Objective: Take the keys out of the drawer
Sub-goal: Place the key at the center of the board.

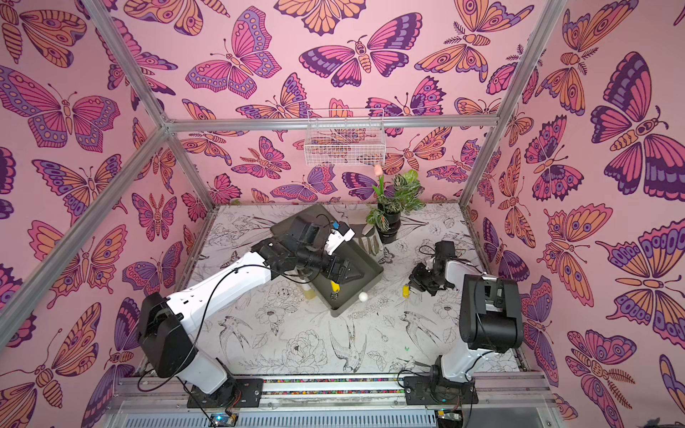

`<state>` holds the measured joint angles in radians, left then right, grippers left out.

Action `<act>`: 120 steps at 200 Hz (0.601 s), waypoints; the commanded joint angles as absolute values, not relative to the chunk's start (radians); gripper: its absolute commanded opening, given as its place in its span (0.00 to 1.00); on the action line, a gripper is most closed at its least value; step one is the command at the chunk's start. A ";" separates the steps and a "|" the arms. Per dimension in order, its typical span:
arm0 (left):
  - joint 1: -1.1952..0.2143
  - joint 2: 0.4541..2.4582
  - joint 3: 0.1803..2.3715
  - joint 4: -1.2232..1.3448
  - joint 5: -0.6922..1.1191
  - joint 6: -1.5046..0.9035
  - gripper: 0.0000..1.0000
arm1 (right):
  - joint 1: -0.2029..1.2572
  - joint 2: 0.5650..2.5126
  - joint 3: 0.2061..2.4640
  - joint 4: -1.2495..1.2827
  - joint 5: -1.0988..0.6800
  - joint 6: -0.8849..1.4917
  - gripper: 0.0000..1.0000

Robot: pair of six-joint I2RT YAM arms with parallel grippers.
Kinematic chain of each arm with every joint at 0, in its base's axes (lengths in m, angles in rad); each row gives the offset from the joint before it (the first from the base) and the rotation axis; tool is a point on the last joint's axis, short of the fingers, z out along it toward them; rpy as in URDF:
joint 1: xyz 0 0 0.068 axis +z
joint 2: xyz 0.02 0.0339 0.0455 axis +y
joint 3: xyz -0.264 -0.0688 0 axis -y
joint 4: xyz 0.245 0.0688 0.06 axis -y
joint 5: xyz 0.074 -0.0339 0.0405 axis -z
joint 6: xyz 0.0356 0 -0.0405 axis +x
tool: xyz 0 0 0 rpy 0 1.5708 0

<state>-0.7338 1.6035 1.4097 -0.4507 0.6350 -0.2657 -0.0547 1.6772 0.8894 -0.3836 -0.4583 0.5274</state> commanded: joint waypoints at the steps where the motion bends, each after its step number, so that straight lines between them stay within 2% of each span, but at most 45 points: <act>1: -0.739 1.599 1.428 -0.481 0.633 -0.240 0.98 | -0.060 1.705 0.924 -0.371 -0.475 0.546 0.00; 76: -0.739 1.596 1.434 -0.493 0.628 -0.224 0.99 | -0.059 1.754 0.952 -0.356 -0.492 0.562 0.00; 120: -0.740 1.597 1.436 -0.493 0.623 -0.219 1.00 | -0.058 1.747 0.953 -0.365 -0.492 0.560 0.12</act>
